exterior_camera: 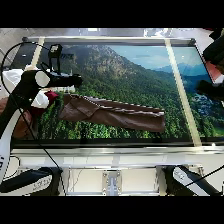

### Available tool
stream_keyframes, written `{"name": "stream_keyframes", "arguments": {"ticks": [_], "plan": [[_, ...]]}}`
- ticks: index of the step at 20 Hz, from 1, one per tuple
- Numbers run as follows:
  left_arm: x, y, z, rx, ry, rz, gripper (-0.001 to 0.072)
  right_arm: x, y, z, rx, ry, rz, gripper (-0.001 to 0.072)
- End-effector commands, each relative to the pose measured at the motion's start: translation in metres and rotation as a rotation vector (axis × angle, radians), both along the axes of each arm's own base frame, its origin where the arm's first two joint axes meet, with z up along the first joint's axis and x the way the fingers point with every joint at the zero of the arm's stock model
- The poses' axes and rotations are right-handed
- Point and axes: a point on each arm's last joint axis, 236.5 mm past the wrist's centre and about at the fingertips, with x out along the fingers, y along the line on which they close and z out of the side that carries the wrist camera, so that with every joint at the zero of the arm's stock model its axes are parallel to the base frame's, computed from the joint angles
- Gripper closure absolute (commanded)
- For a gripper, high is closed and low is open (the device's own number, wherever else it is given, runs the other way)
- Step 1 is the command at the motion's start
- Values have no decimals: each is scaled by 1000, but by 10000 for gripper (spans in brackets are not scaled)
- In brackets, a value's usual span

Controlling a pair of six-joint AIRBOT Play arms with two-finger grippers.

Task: Fold the shirts.

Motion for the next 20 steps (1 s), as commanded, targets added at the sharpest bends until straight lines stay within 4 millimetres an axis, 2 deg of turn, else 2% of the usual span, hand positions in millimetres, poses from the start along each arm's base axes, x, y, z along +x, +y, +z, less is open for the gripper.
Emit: {"name": "stream_keyframes", "arguments": {"ticks": [1, 4, 6, 8, 9, 10, 13, 17, 20], "plan": [[-4, -3, 2, 3, 3, -13, 194, -42, -12, -48, 245, 33, -69, 317], [-4, -5, 1, -1, 6, -15, 194, -68, 23, -114, 611, -29, -111, 317], [-4, -5, 1, -3, 7, -13, 194, -89, 44, -157, 715, 28, -126, 298], [-4, -5, 1, -3, 7, -13, 194, -98, 72, -185, 788, 115, -74, 186], [-4, -5, 1, -4, 7, -13, 194, -97, 83, -194, 813, 153, -46, 186], [-5, -6, 2, -9, 8, -13, 194, -92, 94, -200, 839, 174, -26, 186], [-6, -10, 3, -33, 14, -12, 195, -59, 122, -204, 856, 139, 35, 187], [-7, -10, 1, -31, 22, -14, 196, -29, 126, -204, 736, 104, 85, 199], [-7, -10, 1, -31, 22, -15, 196, -23, 133, -203, 719, 109, 106, 210]]}}
